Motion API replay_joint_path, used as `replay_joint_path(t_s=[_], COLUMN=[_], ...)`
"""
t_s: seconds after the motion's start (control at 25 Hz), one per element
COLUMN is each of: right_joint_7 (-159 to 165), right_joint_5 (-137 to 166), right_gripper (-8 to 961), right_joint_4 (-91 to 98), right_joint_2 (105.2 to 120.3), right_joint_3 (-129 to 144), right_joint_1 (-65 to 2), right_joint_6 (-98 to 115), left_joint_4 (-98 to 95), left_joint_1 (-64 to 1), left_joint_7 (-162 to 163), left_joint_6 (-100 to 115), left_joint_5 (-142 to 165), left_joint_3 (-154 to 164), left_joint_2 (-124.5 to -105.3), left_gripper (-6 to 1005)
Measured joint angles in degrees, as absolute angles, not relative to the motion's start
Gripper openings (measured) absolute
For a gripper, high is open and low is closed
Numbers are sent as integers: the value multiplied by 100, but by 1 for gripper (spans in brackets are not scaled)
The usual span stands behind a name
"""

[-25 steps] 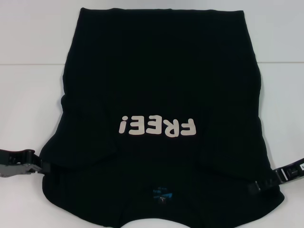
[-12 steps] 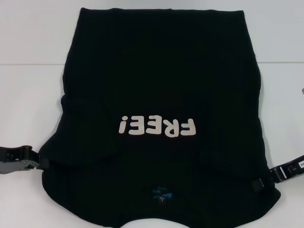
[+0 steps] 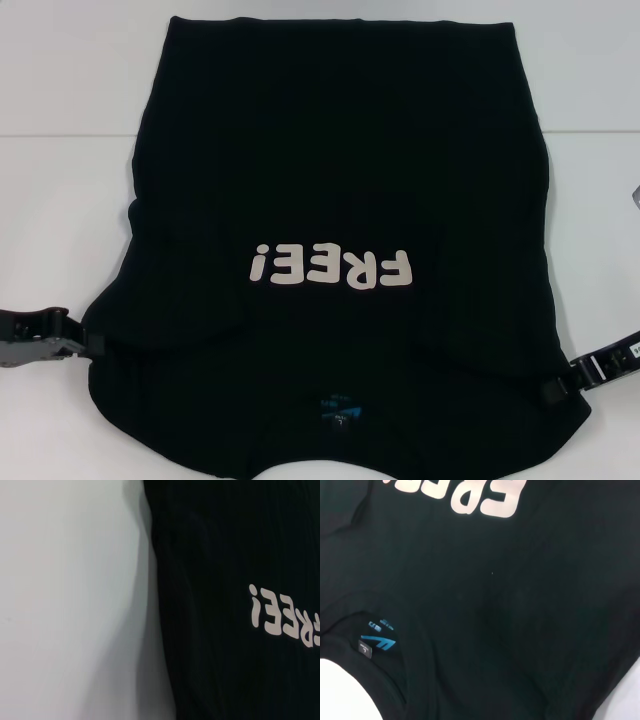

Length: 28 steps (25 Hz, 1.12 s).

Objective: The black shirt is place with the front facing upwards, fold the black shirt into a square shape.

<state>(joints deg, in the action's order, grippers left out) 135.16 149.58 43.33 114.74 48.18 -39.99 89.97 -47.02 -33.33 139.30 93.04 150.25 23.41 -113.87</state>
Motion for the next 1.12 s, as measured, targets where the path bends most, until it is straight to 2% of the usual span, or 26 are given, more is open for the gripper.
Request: replay_joint_path(t_s=[0.12, 0.24, 0.6, 0.84, 1.12], right_joint_7=[13491, 13409, 12633, 12376, 12361], right_joint_5=[14939, 14921, 14928, 15063, 15021], right_gripper=[51, 51, 52, 51, 51], right_joint_4=[4335, 4358, 4451, 4684, 4386], right_joint_2=[11459, 11429, 11215, 11243, 11309], right_joint_3=[4806, 4767, 4561, 4657, 4339], right_joint_1=[-3999, -3999, -3851, -3512, -3531], right_joint_6=[9034, 9202, 10861, 11335, 11013], left_joint_4=[-4701, -4694, -4658, -4641, -4591], left_joint_1=[-3346, -3349, -3264, -2817, -2774], left_joint_7=[13913, 13874, 13690, 13782, 13643], left_joint_6=[9388, 9682, 11307, 11871, 11858], left_joint_5=[15020, 15028, 15242, 15820, 15613], left_joint_3=[2333, 2250, 1864, 2040, 1982], left_joint_2=[-11380, -11348, -11214, -11406, -11459], left_gripper=[24, 25, 27, 28, 30])
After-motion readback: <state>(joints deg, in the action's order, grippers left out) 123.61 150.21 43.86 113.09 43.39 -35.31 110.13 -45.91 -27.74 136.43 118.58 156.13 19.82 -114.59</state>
